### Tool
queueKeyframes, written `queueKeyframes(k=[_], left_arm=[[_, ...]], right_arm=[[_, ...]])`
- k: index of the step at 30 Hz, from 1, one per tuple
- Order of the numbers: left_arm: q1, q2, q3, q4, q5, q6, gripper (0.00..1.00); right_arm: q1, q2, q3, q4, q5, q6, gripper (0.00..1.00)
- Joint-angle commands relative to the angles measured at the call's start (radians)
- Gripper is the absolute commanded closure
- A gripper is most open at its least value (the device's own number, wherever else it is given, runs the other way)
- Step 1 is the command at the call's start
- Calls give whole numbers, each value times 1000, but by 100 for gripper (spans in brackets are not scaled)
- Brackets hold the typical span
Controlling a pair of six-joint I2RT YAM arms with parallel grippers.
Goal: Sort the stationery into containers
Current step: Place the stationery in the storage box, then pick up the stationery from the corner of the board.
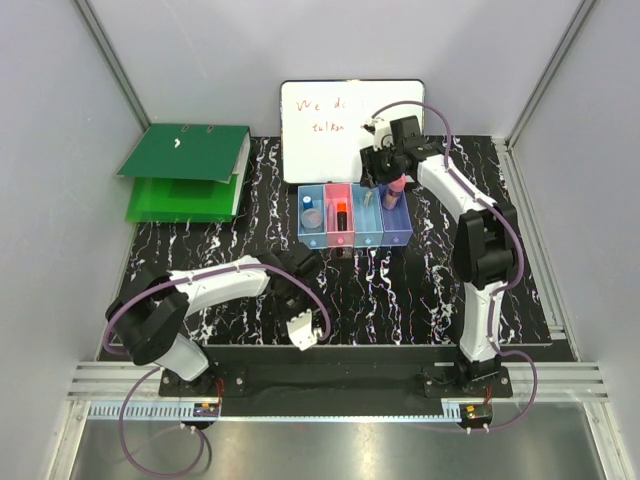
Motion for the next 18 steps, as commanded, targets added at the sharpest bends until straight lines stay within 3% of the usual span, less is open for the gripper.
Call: queueKeyframes(k=[1, 10, 18], left_arm=[[1, -38, -1, -68, 40, 70, 21], [0, -9, 25, -154, 25, 116, 20], [-5, -7, 138, -203, -4, -1, 20]], right_arm=[[45, -111, 31, 16, -32, -22, 44], [82, -174, 51, 16, 3, -19, 43], [82, -228, 19, 20, 16, -38, 42]])
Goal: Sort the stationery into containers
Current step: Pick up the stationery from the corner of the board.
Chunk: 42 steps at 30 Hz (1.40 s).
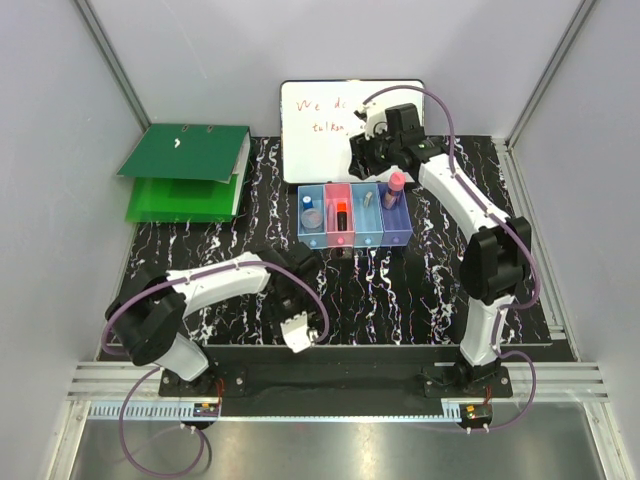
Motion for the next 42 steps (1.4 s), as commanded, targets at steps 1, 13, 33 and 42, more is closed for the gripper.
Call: queueKeyframes(k=[1, 13, 33, 42], left_arm=[[-4, 1, 123, -30, 2, -112, 21], [-73, 7, 243, -169, -19, -524, 24], [-76, 76, 130, -76, -85, -1031, 27], [-74, 160, 123, 42, -165, -1125, 27]], right_arm=[[3, -84, -7, 19, 18, -23, 42], [4, -139, -32, 20, 35, -47, 42], [4, -168, -38, 25, 41, -47, 41], [4, -197, -44, 28, 48, -40, 40]])
